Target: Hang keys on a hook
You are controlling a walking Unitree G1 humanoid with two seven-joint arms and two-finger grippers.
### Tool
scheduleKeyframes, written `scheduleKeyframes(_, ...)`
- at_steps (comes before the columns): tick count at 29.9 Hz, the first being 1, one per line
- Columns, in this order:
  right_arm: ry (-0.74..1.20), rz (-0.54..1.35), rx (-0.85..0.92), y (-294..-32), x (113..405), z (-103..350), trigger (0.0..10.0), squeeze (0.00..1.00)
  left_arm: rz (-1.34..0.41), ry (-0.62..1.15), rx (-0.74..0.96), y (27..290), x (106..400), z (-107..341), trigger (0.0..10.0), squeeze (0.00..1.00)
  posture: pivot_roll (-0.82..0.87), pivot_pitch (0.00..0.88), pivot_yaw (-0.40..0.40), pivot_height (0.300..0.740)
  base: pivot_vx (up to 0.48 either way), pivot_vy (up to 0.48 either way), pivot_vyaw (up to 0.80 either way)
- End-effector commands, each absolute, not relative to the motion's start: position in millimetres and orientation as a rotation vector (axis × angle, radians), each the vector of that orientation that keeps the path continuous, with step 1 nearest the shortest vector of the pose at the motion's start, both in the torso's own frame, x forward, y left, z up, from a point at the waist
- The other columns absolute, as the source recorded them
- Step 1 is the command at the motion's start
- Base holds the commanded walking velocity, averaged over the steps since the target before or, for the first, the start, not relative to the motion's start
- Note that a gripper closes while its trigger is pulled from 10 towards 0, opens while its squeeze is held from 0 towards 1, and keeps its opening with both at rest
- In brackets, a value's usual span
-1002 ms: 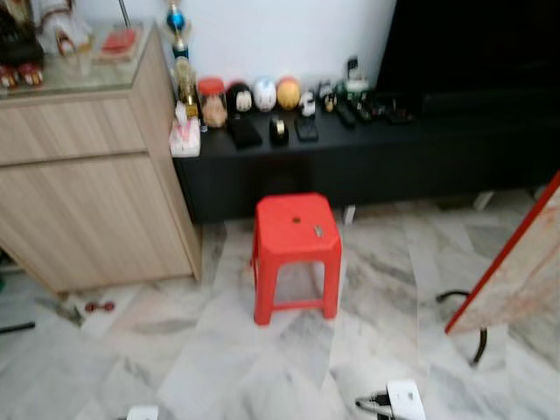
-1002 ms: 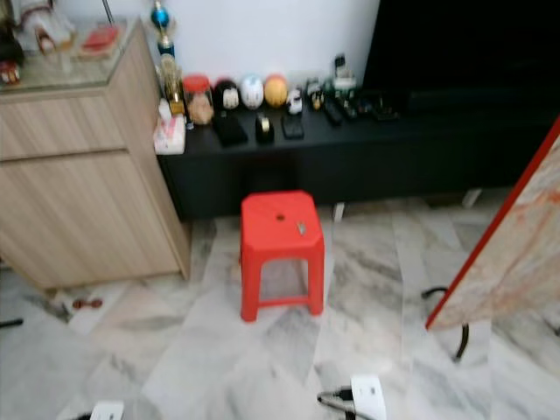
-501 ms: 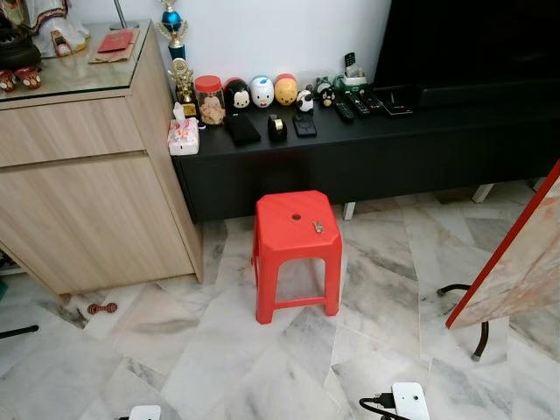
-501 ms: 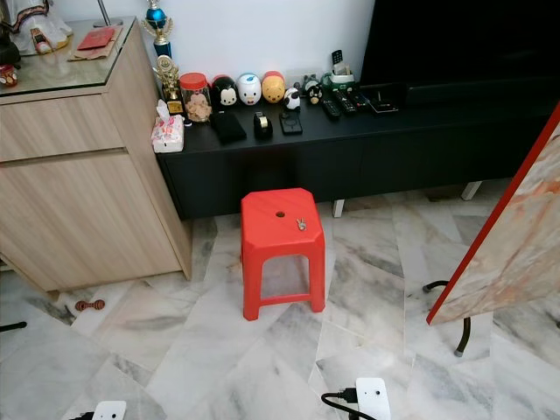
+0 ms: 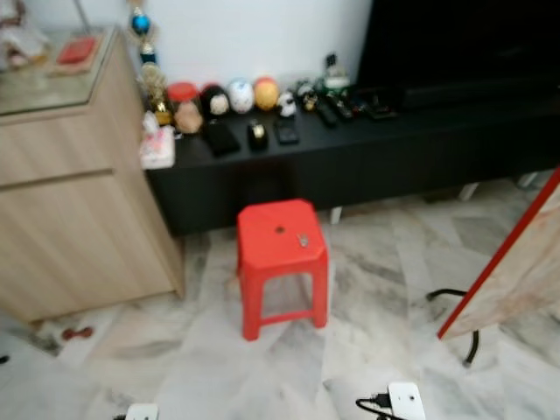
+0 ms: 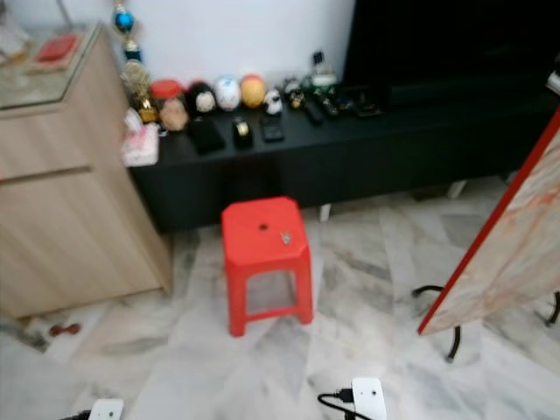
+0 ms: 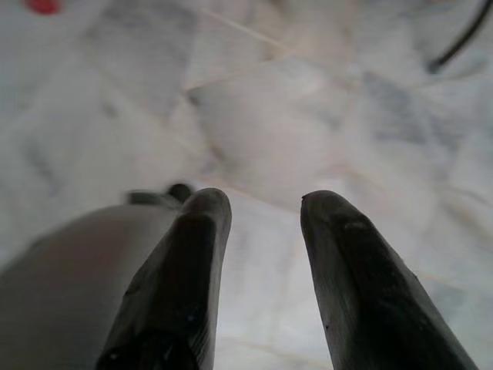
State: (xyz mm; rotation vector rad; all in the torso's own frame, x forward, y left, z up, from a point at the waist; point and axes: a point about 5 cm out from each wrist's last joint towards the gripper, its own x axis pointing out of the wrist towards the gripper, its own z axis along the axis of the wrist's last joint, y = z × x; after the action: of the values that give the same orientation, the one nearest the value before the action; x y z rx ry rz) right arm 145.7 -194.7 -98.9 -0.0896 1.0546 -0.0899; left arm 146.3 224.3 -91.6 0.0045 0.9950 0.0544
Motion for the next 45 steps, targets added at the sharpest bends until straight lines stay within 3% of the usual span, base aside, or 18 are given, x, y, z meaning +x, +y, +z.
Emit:
scheduleKeyframes(1, 1.04, -0.072, -0.071, -184.4, 151.5, -98.0, 10.0, 0.0, 0.093, 1.034, 0.006, 237.2, 132.9, -93.6, 10.0, 0.0, -0.08, 0.024, 0.001, 0.74, 0.36, 0.0, 0.0)
scheduleKeyframes(15, 1.036, -0.043, -0.101, -184.9, 153.0, -97.3, 10.0, 0.0, 0.09, 1.031, 0.006, 236.8, 133.4, -93.5, 10.0, 0.0, -0.09, 0.022, -0.001, 0.74, 0.362, 0.0, 0.0)
scheduleKeyframes(28, 1.031, -0.069, -0.079, -185.7, 152.5, -97.3, 10.0, 0.0, 0.088, 1.027, 0.007, 236.3, 133.8, -93.4, 10.0, 0.0, -0.09, 0.024, -0.005, 0.74, 0.364, 0.0, 0.41)
scheduleKeyframes(45, 1.016, -0.079, -0.066, -185.5, 153.0, -96.9, 10.0, 0.0, 0.092, 1.017, 0.017, 236.8, 134.7, -92.8, 10.0, 0.0, -0.09, 0.024, -0.003, 0.74, 0.0, 0.0, 0.0)
